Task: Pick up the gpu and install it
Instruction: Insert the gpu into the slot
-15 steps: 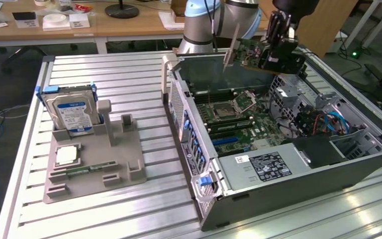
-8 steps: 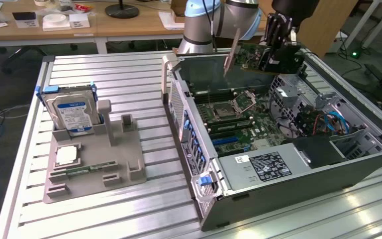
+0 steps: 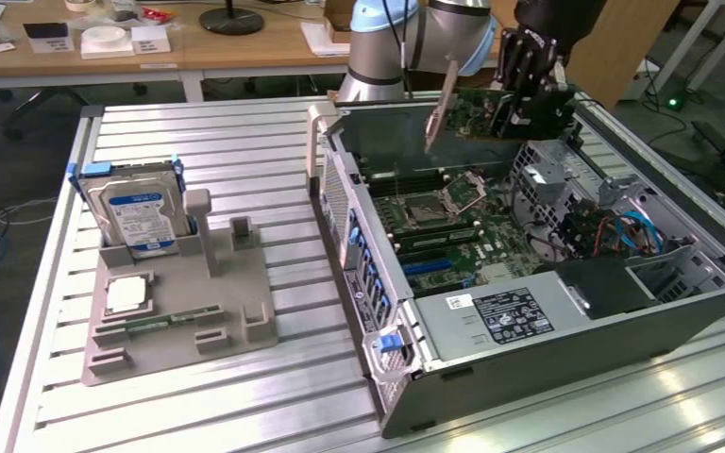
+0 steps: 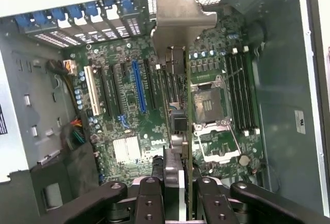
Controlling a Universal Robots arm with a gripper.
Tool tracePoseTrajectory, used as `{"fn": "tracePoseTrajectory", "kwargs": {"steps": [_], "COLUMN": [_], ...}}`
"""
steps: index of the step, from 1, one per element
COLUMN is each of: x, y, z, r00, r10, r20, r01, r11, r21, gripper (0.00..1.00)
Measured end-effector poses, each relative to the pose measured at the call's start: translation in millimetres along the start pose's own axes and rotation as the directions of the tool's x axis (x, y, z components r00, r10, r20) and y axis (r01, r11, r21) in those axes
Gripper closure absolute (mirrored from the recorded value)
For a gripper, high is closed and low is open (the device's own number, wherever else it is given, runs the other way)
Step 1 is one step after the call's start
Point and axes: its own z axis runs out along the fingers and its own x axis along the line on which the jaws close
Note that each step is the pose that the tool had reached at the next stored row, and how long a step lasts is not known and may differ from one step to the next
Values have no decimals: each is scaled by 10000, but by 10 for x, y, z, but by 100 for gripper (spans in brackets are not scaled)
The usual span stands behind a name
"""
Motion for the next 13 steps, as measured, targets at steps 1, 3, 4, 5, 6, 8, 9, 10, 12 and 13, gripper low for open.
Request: {"fn": "tracePoseTrajectory", "kwargs": {"steps": [1,3,4,5,6,8,9,10,12,13], "x": [0,0,0,0,0,1,2,4,8,9], "y": [0,0,0,0,0,1,7,15,34,41], "z": [5,15,18,22,26,34,38,43,63,74], "r00": [9999,9986,9978,9976,9976,9976,9976,9976,9977,9977], "r10": [-162,-520,-657,-688,-691,-691,-690,-686,-683,-682], "r20": [1,4,4,5,7,11,16,24,32,30], "r01": [162,520,657,688,691,691,690,686,682,682], "r11": [9999,9986,9978,9976,9976,9976,9976,9975,9975,9975], "r21": [-5,-16,-19,-19,-12,31,87,148,193,194], "gripper": [71,71,71,71,71,71,71,71,71,71]}}
